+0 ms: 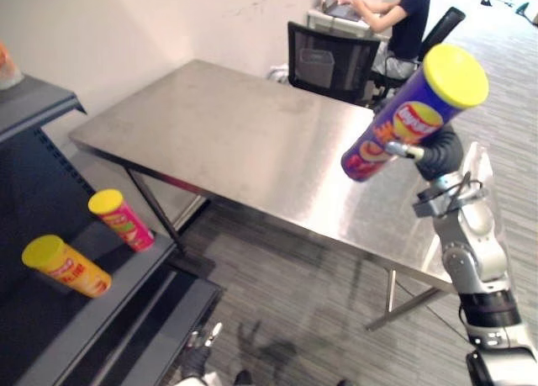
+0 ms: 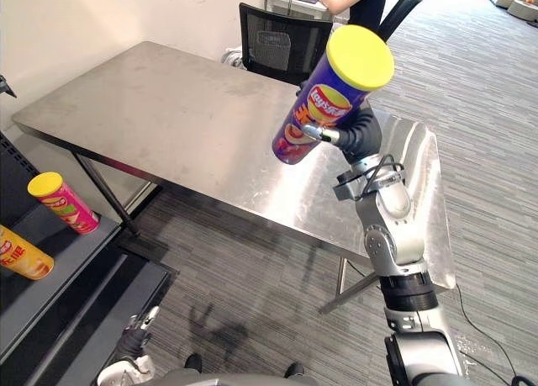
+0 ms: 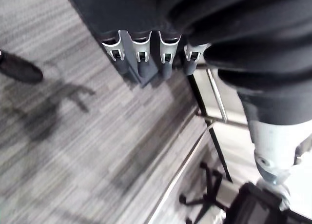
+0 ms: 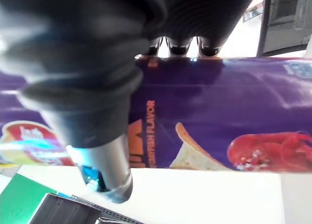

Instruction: Put the gum and the chips on the shelf.

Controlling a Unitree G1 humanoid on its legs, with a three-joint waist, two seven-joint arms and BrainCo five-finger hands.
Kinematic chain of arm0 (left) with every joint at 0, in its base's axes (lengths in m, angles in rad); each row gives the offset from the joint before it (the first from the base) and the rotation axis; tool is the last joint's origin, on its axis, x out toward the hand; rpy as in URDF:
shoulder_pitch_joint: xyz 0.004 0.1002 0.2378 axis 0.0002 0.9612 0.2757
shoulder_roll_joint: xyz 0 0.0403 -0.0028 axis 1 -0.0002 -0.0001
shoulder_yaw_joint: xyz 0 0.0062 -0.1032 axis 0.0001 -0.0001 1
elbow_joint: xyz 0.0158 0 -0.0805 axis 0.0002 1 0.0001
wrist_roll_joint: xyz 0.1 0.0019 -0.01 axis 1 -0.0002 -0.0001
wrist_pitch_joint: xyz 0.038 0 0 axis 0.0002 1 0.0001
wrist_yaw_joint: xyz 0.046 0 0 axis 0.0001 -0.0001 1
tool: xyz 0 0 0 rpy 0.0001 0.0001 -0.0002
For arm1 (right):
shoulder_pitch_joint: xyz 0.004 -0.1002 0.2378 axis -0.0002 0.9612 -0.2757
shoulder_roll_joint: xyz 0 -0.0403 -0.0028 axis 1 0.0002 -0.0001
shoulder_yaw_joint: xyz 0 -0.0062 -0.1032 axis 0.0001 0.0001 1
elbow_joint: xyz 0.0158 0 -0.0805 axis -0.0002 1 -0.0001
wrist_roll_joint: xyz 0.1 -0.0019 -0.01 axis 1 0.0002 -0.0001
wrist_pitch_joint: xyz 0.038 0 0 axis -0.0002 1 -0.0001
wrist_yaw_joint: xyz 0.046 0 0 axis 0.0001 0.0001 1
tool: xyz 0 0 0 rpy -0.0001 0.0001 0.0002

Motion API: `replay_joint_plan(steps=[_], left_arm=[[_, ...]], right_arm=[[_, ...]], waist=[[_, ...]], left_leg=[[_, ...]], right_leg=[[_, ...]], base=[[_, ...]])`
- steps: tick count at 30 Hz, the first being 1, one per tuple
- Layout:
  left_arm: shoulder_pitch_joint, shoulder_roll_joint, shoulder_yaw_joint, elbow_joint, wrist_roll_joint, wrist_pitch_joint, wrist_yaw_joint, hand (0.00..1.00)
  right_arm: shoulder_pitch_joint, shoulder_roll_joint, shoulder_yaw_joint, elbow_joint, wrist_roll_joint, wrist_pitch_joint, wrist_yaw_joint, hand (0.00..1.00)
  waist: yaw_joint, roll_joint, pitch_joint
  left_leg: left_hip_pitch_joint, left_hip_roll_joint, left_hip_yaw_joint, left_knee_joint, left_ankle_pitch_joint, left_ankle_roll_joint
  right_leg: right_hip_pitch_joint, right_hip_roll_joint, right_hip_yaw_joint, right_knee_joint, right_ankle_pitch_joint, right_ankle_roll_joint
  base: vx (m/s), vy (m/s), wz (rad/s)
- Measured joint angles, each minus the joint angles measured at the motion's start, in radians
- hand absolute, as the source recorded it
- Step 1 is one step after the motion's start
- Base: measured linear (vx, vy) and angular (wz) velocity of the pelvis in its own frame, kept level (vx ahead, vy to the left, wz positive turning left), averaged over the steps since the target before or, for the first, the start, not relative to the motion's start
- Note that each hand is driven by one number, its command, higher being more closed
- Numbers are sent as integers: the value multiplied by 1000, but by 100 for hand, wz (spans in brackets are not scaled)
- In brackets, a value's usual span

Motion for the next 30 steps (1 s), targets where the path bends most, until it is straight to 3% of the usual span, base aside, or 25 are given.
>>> replay_joint_plan(steps=[7,17,21,24,27,28,29,30], left_arm=[[11,-2,-68,11,-37,47,-113,0],[22,8,-74,54,-34,53,-139,0],[21,10,-45,75,-58,57,-137,0],[35,0,-9,84,-108,71,-130,0],[55,-30,46,76,-160,70,-130,0],[70,-44,62,73,-204,71,-144,0],[77,-47,63,72,-226,72,-150,0],[91,-46,70,77,-259,76,-176,0]], right_arm=[[3,0,1,10,2,0,21,100],[48,2,1,11,2,0,19,100],[47,17,11,11,15,2,20,100],[-17,55,86,20,34,0,29,100],[-122,74,165,102,31,0,47,100],[-146,75,175,152,29,0,57,100],[-150,75,177,174,29,0,59,100],[-149,74,175,220,29,-1,64,100]], waist=[[2,13,-8],[1,33,-23],[10,44,-14],[14,78,27],[59,122,93],[72,147,124],[76,149,139],[75,132,156]], left_leg=[[17,5,21,0,-3,-2],[16,11,16,7,-4,-2],[-37,11,-20,136,-66,-6],[-116,21,-62,265,-96,-10],[-169,37,-123,308,-60,-36],[-206,37,-105,341,-22,-27],[-227,28,-80,345,19,-8],[-226,1,-15,247,166,48]], right_leg=[[4,4,19,1,1,-1],[3,6,13,19,-7,-5],[-6,-14,-7,107,-61,-10],[-45,-30,-36,223,-126,-31],[-72,-31,-95,302,-187,-64],[-70,-32,-124,326,-204,-81],[-70,-41,-139,334,-214,-97],[-72,-85,-180,330,-223,-122]], base=[[-5,-1,-6],[-7,-1,1],[-9,-5,22],[-74,-42,36],[-150,-109,66],[-202,-101,101],[-271,-78,136],[-253,-91,166]])
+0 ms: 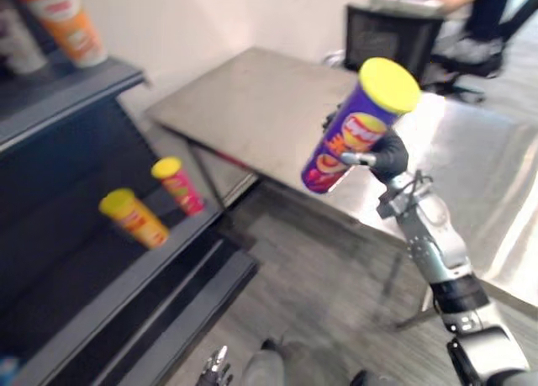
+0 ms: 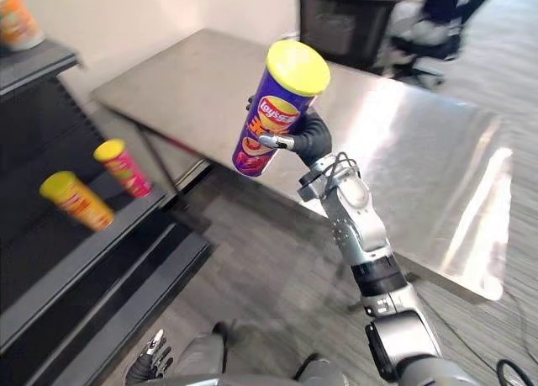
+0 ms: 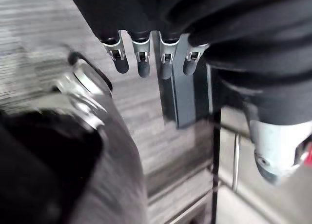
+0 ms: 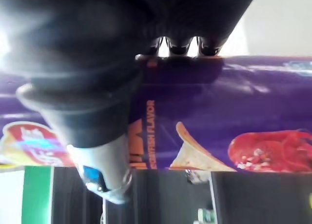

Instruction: Put the gum and the chips on the shelf.

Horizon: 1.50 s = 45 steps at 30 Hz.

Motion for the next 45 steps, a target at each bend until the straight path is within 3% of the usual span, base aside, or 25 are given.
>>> replay_joint_plan(steps=[1,2,3,5,6,7,8,9,10,11,12,13,16,20,21,23,24,26,28,31,35,38,41,45], left_arm=[[14,0,11,8,-12,11,-23,0],[29,1,14,17,-12,19,-37,0],[59,3,20,41,-10,40,-69,0],[85,-2,20,82,-3,64,-119,0],[91,-8,18,83,-3,76,-136,0],[88,-14,16,82,-3,78,-144,0],[87,-12,9,76,-1,82,-176,0],[75,2,11,85,6,93,-211,0],[72,-1,9,87,9,105,-217,0],[88,-5,12,92,11,114,-226,0],[91,-1,10,100,11,122,-226,0],[91,3,2,105,11,128,-228,0],[80,32,-38,109,9,155,-234,0],[76,54,-83,106,20,149,-233,0],[75,63,-90,101,26,143,-224,0],[74,61,-90,87,28,137,-201,0],[72,60,-90,87,28,129,-193,0],[73,60,-86,89,27,110,-180,0],[70,55,-72,90,17,93,-178,0],[49,57,-46,91,-14,72,-179,0],[22,51,-33,91,-49,68,-178,0],[19,50,-30,91,-51,51,-176,0],[20,43,-32,88,-51,33,-176,0],[21,54,-50,62,-56,30,-176,0]], right_arm=[[0,-9,-13,24,-1,1,3,100],[0,-14,-16,26,-1,1,0,100],[5,-26,-17,17,-1,-5,-1,100],[52,-73,-54,-66,-1,-21,1,100],[65,-89,-78,-99,0,-30,3,100],[65,-96,-96,-110,0,-38,7,100],[65,-101,-122,-111,2,-42,12,100],[67,-116,-144,-110,2,-38,12,100],[68,-123,-156,-108,2,-38,12,100],[71,-125,-166,-103,4,-32,-4,100],[71,-130,-167,-104,3,-29,-6,100],[72,-134,-170,-104,3,-29,-6,100],[74,-141,-174,-111,4,-25,-31,100],[133,-89,-213,-111,-6,-12,-107,100],[142,-61,-203,-112,-41,-5,-120,100],[143,-33,-175,-132,-79,11,-127,100],[143,-21,-158,-149,-80,20,-124,100],[143,-9,-136,-173,-80,38,-121,100],[145,-9,-121,-183,-80,43,-108,100],[146,-11,-125,-185,-80,43,-87,100],[146,-11,-123,-189,-80,49,-64,100],[144,-17,-125,-189,-80,51,-43,100],[140,-28,-121,-188,-80,51,-29,100],[116,-33,-103,-167,-110,49,-26,100]], waist=[[-8,-5,9],[-10,-1,10],[-18,0,10],[-27,4,6],[-39,26,-8],[-49,21,-7],[-58,-1,-20],[-74,-22,-35],[-70,-11,-34],[-63,-3,-37],[-73,13,-47],[-76,25,-56],[-81,17,-62],[-90,4,-57],[-75,-20,-54],[-51,-28,-54],[-43,-31,-54],[-32,-42,-54],[-15,-50,-50],[-17,-52,-39],[-17,-49,-33],[-17,-48,-31],[-14,-49,-25],[-8,-65,-8]], left_leg=[[-46,18,140,147,-79,85],[-58,41,201,259,-147,124],[-44,85,285,427,-230,138],[27,130,343,565,-226,139],[46,128,349,530,-202,122],[31,108,375,491,-199,127],[39,61,395,352,-183,125],[59,15,387,272,-189,118],[50,38,408,339,-225,127],[84,83,427,401,-224,114],[106,79,421,344,-243,83],[112,67,423,301,-255,76],[122,0,418,106,-264,67],[125,-30,517,59,-319,66],[126,-49,503,58,-322,70],[126,-52,504,57,-334,91],[128,-52,505,55,-344,101],[129,-52,515,60,-371,93],[137,-52,544,65,-393,86],[111,-30,567,108,-414,91],[82,5,589,168,-430,75],[67,27,584,180,-425,66],[59,39,581,205,-429,65],[51,40,575,290,-462,110]], right_leg=[[-2,-32,-81,-2,17,-30],[-1,-41,-109,2,19,-34],[3,-62,-145,5,24,-42],[-3,-110,-202,22,28,-48],[-16,-124,-232,43,25,-31],[-32,-133,-235,46,33,-15],[-75,-131,-233,59,40,-3],[-70,-112,-273,-32,47,-58],[-63,-111,-306,-43,64,-69],[-63,-107,-344,-35,65,-73],[-63,-111,-371,-29,68,-74],[-66,-117,-391,-28,79,-73],[-78,-170,-494,-14,116,-71],[-10,-277,-611,110,131,-50],[4,-298,-613,123,148,-42],[2,-302,-591,123,206,-37],[-3,-300,-558,120,236,-15],[-16,-290,-489,105,254,10],[-37,-270,-420,84,254,11],[-64,-245,-371,64,250,6],[-81,-212,-349,45,219,-28],[-83,-192,-349,48,194,-32],[-84,-199,-350,75,183,-34],[-76,-245,-342,132,185,-31]], base=[[-258,-97,162],[-299,-110,136],[-276,-62,101],[-201,10,112],[-138,45,109],[-186,-17,123],[-189,-153,146],[-199,-194,132],[-233,-154,117],[-198,-36,79],[-177,24,80],[-180,101,94],[-173,131,95],[-93,255,125],[-136,253,58],[-143,245,30],[-119,190,6],[-110,146,-13],[-81,90,-40],[-42,45,-26],[9,3,-22],[34,-29,-3],[48,-19,9],[25,63,12]])
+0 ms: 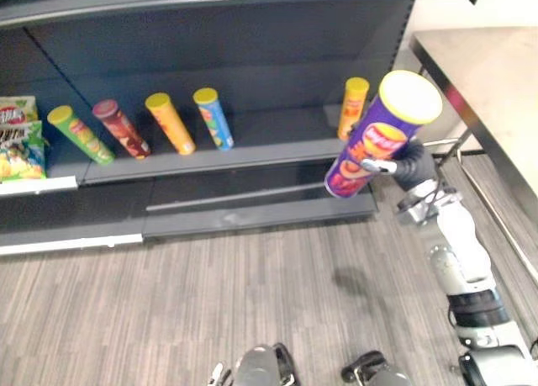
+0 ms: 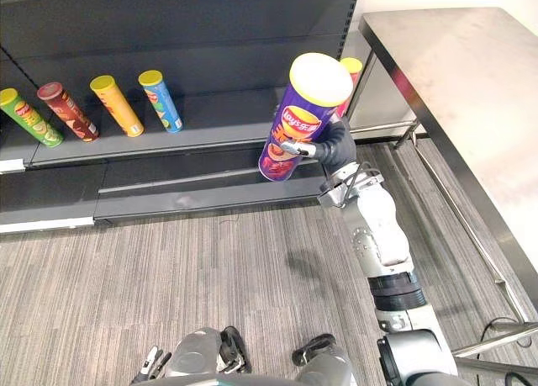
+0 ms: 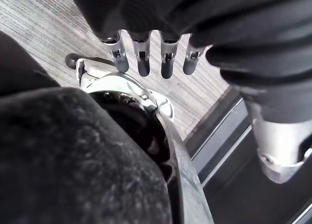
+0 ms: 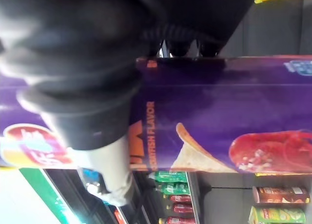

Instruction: Put the gum and the chips on the shelf.

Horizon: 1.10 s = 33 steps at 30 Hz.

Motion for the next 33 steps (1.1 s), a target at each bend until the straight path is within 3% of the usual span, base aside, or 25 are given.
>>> replay_joint_plan(steps=[2,3,4,5,6,7,10,13,17,21,26,28,31,33], left_arm=[[0,10,-14,-12,0,8,6,0],[1,13,-24,-20,0,15,9,0],[6,20,-42,-38,1,26,12,0],[6,31,-52,-45,2,32,12,0],[7,49,-71,-55,6,45,11,0],[13,57,-81,-52,6,52,11,0],[17,58,-83,-58,5,67,11,0],[16,59,-88,-73,3,77,11,0],[9,59,-86,-70,3,75,17,0],[10,56,-80,-68,5,70,18,0],[18,51,-78,-63,6,50,21,0],[20,50,-77,-60,6,52,21,0],[30,53,-77,-56,6,52,19,0],[26,56,-78,-53,6,52,16,0]], right_arm=[[8,1,11,0,-10,0,0,100],[33,1,6,-3,-10,0,-2,100],[79,2,-11,-15,-10,0,-4,100],[109,3,-21,-26,-11,0,-7,100],[173,5,-36,-57,-11,-1,-19,100],[222,5,-37,-77,-11,-2,-18,100],[257,7,-37,-87,-7,-28,-1,100],[257,8,-43,-81,-6,-55,6,100],[253,23,-80,-51,-5,-97,27,100],[253,26,-80,-29,-5,-97,29,100],[260,45,-95,-26,-5,-97,32,100],[279,45,-117,-26,-5,-97,31,100],[311,45,-123,-26,-5,-98,32,100],[325,43,-124,-27,-4,-103,33,100]], waist=[[-6,-5,5],[-9,-4,6],[-15,0,7],[-24,2,8],[-43,1,8],[-58,-8,3],[-58,-14,-4],[-59,-12,-5],[-59,-15,-10],[-60,-16,-21],[-63,-14,-24],[-67,-13,-29],[-91,-7,-33],[-94,16,-41]], left_leg=[[2,-23,-25,0,-16,21],[5,-40,-65,-3,-23,28],[6,-53,-123,-4,-29,33],[3,-57,-157,-4,-32,28],[-3,-70,-212,-14,-29,30],[1,-97,-247,-33,-13,49],[21,-143,-265,-81,16,74],[17,-149,-263,-97,25,73],[18,-141,-262,-115,41,48],[19,-132,-262,-141,75,-3],[32,-106,-269,-202,124,-21],[35,-106,-281,-226,136,-30],[30,-92,-296,-208,139,-45],[-6,-47,-299,-126,97,-60]], right_leg=[[8,-11,44,7,30,21],[-1,-7,156,19,69,14],[-31,25,339,46,78,15],[-31,63,428,47,57,45],[-25,135,554,55,22,86],[-26,167,598,73,7,90],[-31,160,608,91,-17,86],[-11,183,609,6,-17,86],[77,240,609,-198,-22,94],[109,271,609,-279,-21,92],[112,310,606,-309,-30,106],[112,311,604,-298,-63,135],[87,310,593,-213,-131,116],[78,335,593,-183,-162,109]], base=[[-58,181,42],[-54,203,86],[-28,176,106],[30,95,152],[75,36,161],[81,27,148],[67,84,48],[39,39,-7],[24,-72,-11],[-16,-139,-6],[-61,-175,-4],[-105,-165,9],[-84,-143,19],[-71,-136,-5]])
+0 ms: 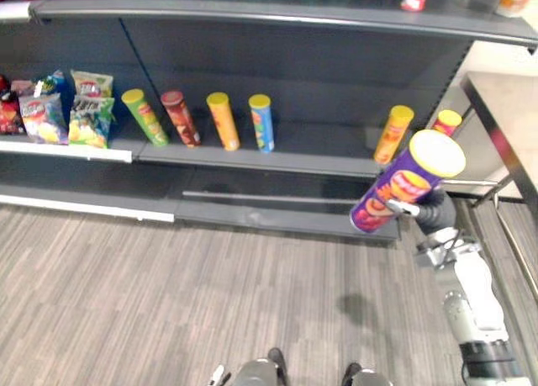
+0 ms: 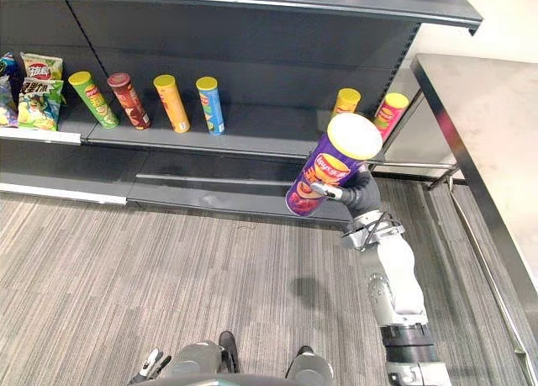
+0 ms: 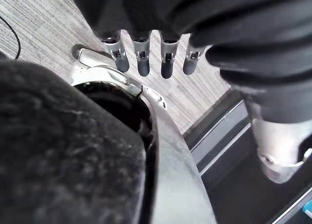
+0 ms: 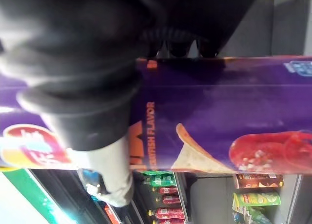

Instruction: Put the gum and the chips on the shelf.

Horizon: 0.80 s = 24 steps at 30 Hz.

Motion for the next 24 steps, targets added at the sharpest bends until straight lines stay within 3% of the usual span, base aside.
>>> replay_joint_plan(steps=[1,2,3,6,7,9,12,14,15,16,17,19,21,22,24], left_arm=[[-1,-7,0,1,0,0,-2,0],[1,-10,0,3,-1,-3,-9,0],[-6,-9,12,1,-3,-8,-14,0],[-10,-17,29,-11,-3,-8,-33,0],[-8,-18,29,-5,-3,-9,-38,0],[-8,-25,26,6,0,-10,-40,0],[-6,-27,29,13,-1,-32,-42,0],[-2,-34,29,28,-1,-43,-42,0],[3,-43,30,37,0,-47,-39,0],[-4,-45,33,51,0,-48,-37,0],[-5,-43,33,53,1,-48,-37,0],[-13,-14,17,52,9,-42,-38,0],[-25,-1,4,53,10,-29,-39,0],[-28,5,-2,53,11,-25,-39,0],[-35,13,-11,53,22,-21,-40,0]], right_arm=[[6,0,1,0,0,0,0,100],[14,-2,0,-2,-1,-10,-2,100],[15,-2,-10,-4,-2,-20,-11,100],[14,-2,-51,-3,-4,-23,-38,100],[12,-2,-63,-3,-4,-34,-52,100],[6,-2,-65,-3,-5,-58,-61,100],[6,-3,-61,4,-4,-58,-75,100],[4,-5,-61,13,-2,-58,-71,100],[6,-13,-61,14,-1,-59,-70,100],[14,-15,-63,17,0,-62,-71,100],[23,-15,-62,17,0,-62,-69,100],[53,-12,-63,15,-1,-68,-52,100],[85,-4,-70,6,-1,-67,-51,100],[95,0,-71,3,-1,-67,-51,100],[103,1,-73,-5,-1,-67,-51,100]], waist=[[2,11,-1],[3,33,-6],[-8,49,2],[-13,37,16],[-12,27,27],[-25,44,29],[-23,36,34],[-25,42,35],[-29,57,34],[-31,52,36],[-32,41,34],[-48,6,29],[-49,-9,31],[-45,-14,29],[-32,-15,26]], left_leg=[[-7,19,6,23,-11,0],[-33,60,1,108,-23,-2],[-101,94,-20,250,-6,-15],[-150,94,-45,391,123,-68],[-132,74,-52,378,113,-59],[-116,76,-98,284,69,-64],[-107,84,-206,59,110,-91],[-74,90,-240,-25,127,-107],[-56,101,-237,-37,114,-111],[-57,92,-228,-2,147,-139],[-59,80,-214,17,143,-136],[-70,23,-181,72,82,-96],[-91,-5,-168,124,37,-73],[-91,-12,-156,132,23,-64],[-86,-37,-126,133,-3,-37]], right_leg=[[4,17,4,-2,-9,-8],[4,45,18,-1,-25,-32],[6,61,16,17,-26,-31],[20,14,36,78,-55,-39],[37,-9,44,84,-66,-39],[43,-10,57,96,-78,-37],[39,-22,100,129,-106,-28],[36,-33,133,174,-143,4],[39,-32,159,202,-165,30],[44,-49,181,216,-179,54],[46,-65,190,211,-180,57],[70,-124,209,147,-158,84],[104,-154,205,82,-113,120],[110,-162,207,68,-102,116],[105,-191,215,42,-19,120]], base=[[-51,-147,-16],[-28,-105,-4],[-20,-99,5],[-1,-46,0],[22,-24,-10],[37,11,-15],[74,92,-37],[140,251,-55],[225,411,-56],[224,375,-54],[242,352,-33],[247,300,-11],[210,276,-1],[297,341,-13],[275,283,-21]])
